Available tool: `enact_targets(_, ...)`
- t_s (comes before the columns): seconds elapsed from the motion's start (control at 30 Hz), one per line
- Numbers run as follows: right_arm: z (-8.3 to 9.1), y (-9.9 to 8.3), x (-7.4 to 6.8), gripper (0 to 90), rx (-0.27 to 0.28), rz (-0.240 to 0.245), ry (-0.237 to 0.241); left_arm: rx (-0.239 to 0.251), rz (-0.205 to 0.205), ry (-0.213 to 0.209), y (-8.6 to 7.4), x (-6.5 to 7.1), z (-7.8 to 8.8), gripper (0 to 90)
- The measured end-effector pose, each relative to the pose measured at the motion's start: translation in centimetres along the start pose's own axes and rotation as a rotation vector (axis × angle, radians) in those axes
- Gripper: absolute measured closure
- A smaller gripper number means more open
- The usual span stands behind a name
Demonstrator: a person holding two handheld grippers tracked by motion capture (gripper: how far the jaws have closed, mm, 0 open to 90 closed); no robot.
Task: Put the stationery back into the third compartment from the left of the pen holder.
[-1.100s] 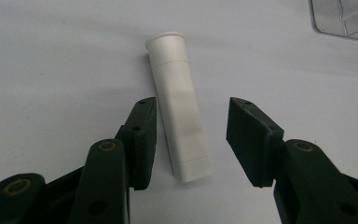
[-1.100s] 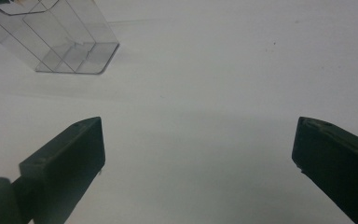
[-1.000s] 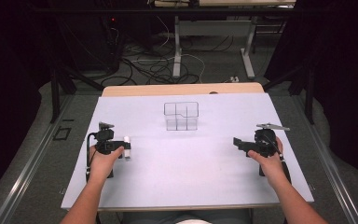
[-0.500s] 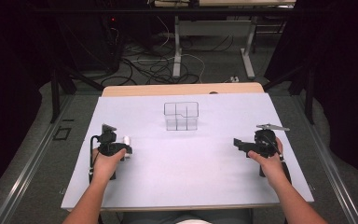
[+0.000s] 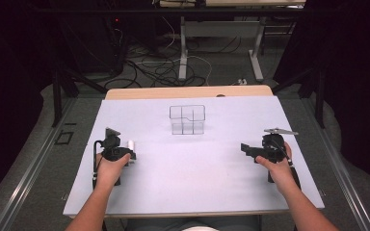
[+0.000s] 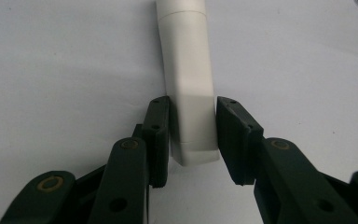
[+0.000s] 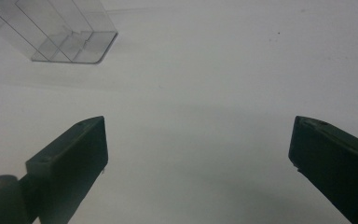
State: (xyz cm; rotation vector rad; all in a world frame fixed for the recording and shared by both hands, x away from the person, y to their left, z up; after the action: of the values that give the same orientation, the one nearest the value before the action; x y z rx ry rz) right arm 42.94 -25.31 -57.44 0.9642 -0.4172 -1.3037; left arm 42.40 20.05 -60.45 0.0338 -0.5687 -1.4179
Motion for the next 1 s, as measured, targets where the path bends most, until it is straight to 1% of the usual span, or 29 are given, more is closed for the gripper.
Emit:
enact_targets(0.03, 0.0, 0.0, 0.0, 4.3, 0.001, 0.0, 0.0, 0.004, 0.001, -0.002, 0.0, 0.0, 0.0, 66.8)
enact_targets(0.1, 0.0, 0.0, 0.0, 4.4, -0.001, 0.0, 0.001, -0.009, -0.002, 0.001, 0.0, -0.1, 0.1, 67.5)
enact_targets(0.17, -0.1, 0.0, 0.0, 4.4, 0.0, 0.001, 0.003, -0.001, 0.022, -0.006, 0.0, 0.0, 0.1, 68.3)
enact_targets(0.2, -0.1, 0.0, 0.0, 4.5, 0.0, 0.002, 0.003, -0.002, 0.018, -0.005, 0.1, -0.1, 0.2, 68.8)
enact_targets(0.23, -0.1, -0.1, 0.0, 4.5, 0.0, 0.002, 0.003, -0.006, 0.024, -0.007, 0.1, -0.1, 0.3, 69.6)
enact_targets(0.3, -0.1, -0.1, 0.0, 4.5, 0.0, 0.003, 0.002, 0.002, 0.024, -0.013, 0.1, -0.2, 0.3, 70.7)
enact_targets(0.53, -0.2, -0.1, 0.0, 4.7, -0.005, 0.004, 0.003, -0.006, 0.023, -0.012, 0.1, -0.2, 0.4, 71.2)
enact_targets(0.7, -0.2, -0.2, 0.0, 4.7, -0.008, 0.004, 0.004, -0.005, 0.025, -0.02, 0.2, -0.2, 0.4, 71.4)
enact_targets(0.73, -0.2, -0.2, 0.0, 4.7, -0.006, 0.009, 0.004, -0.005, 0.024, -0.021, 0.2, -0.2, 0.4, 71.5)
enact_targets(0.77, -0.2, -0.2, 0.0, 4.7, -0.01, 0.012, 0.011, -0.009, 0.015, -0.024, 0.2, -0.3, 0.5, 71.5)
enact_targets(0.83, -0.2, -0.2, -0.1, 4.7, -0.008, 0.009, 0.005, -0.007, 0.011, -0.027, 0.2, -0.2, 0.6, 71.5)
enact_targets(0.87, -0.2, -0.2, -0.1, 4.7, -0.007, 0.01, 0.004, 0.003, 0.005, -0.029, 0.3, -0.2, 0.6, 71.5)
enact_targets(0.9, -0.2, -0.2, -0.1, 4.7, -0.008, 0.009, 0.004, 0.009, 0.015, -0.04, 0.4, -0.1, 0.7, 71.5)
enact_targets(1.0, -0.2, -0.2, -0.1, 4.7, -0.008, 0.012, 0.004, 0.032, -0.009, -0.044, 0.6, 0.0, 1.0, 71.5)
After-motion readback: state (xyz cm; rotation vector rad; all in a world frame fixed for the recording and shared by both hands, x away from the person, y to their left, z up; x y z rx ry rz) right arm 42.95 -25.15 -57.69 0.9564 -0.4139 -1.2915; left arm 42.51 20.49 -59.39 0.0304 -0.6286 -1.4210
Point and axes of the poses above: each handheld gripper's, and its own axes: z roughly backward along the jaws, y roughly out of its top, x roughly to its right, the point moved 8 cm from there along -z, roughly forward along the jaws, and after that the axes turned 3 degrees about x, right-handed, at the moved point
